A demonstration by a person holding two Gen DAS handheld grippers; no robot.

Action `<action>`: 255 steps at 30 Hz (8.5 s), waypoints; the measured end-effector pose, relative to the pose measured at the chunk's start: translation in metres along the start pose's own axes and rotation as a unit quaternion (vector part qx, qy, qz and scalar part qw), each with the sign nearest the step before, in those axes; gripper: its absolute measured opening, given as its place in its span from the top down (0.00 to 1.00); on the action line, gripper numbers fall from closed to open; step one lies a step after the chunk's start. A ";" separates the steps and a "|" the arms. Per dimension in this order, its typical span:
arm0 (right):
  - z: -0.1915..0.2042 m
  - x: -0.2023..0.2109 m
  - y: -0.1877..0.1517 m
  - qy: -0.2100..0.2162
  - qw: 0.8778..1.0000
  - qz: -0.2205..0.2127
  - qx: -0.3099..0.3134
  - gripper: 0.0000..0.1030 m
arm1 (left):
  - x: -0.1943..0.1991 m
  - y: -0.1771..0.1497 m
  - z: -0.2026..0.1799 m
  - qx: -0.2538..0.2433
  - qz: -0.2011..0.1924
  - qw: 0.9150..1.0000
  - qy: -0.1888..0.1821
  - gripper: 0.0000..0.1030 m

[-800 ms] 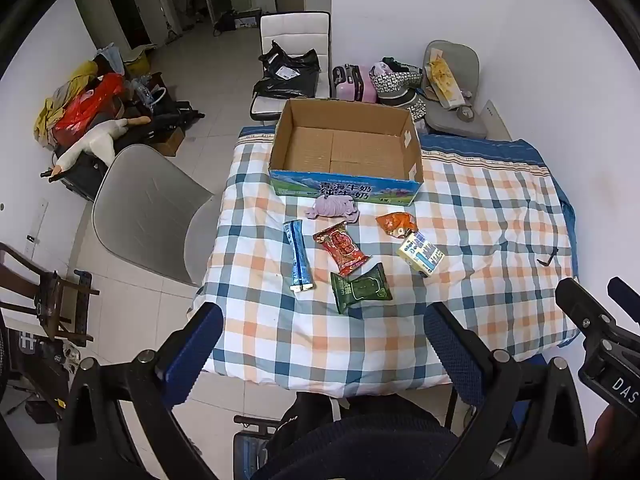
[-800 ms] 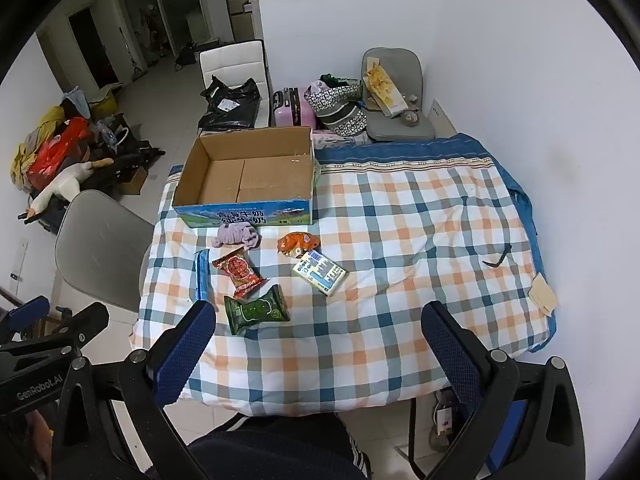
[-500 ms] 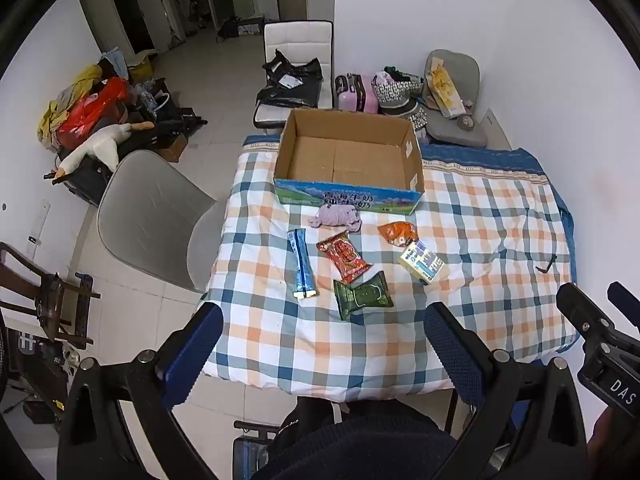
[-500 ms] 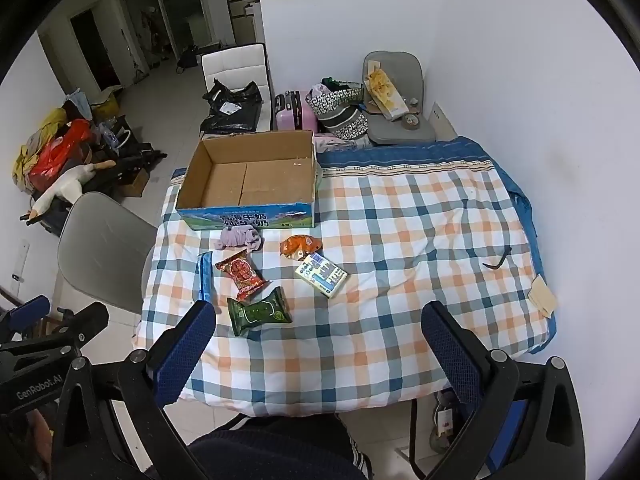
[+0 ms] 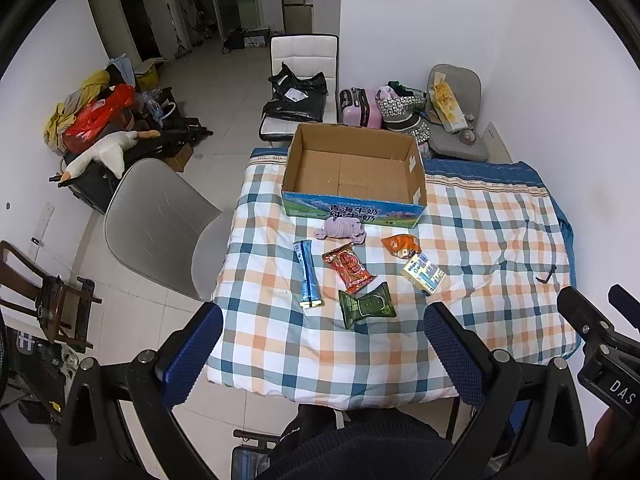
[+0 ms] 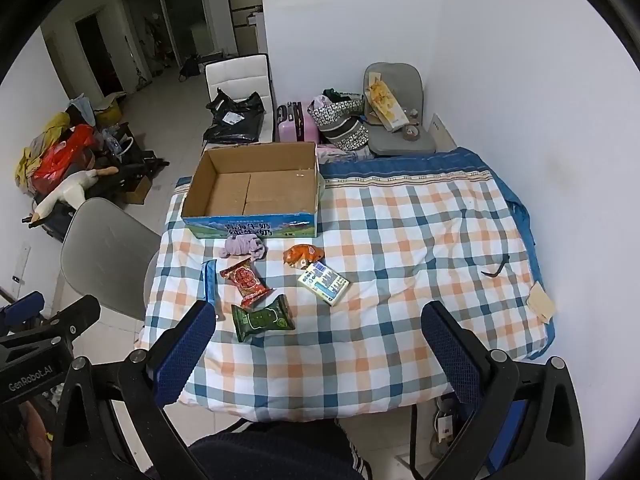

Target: Organize soft objects

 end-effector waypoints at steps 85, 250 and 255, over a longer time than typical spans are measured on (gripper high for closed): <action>-0.021 -0.123 0.013 0.008 0.997 0.072 -0.008 0.00 | -0.136 0.013 -0.009 0.042 0.092 0.995 -0.024 0.00; -0.032 -0.496 -0.054 0.088 0.931 0.268 -0.230 0.00 | -0.343 0.051 0.006 0.046 0.206 0.977 -0.010 0.01; -0.044 -0.537 -0.068 0.081 0.909 0.257 -0.318 0.05 | -0.358 0.035 0.008 0.052 0.217 0.975 0.007 0.01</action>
Point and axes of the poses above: each gripper's, at about its wrist camera, not at the fingertips, and x roughly against the way its jaws point, z to its left, y to its top, the point moved 9 cm from there along -x, roughly the way its jaws point, and after that the axes turned 3 degrees about y, right-handed, at the moved point
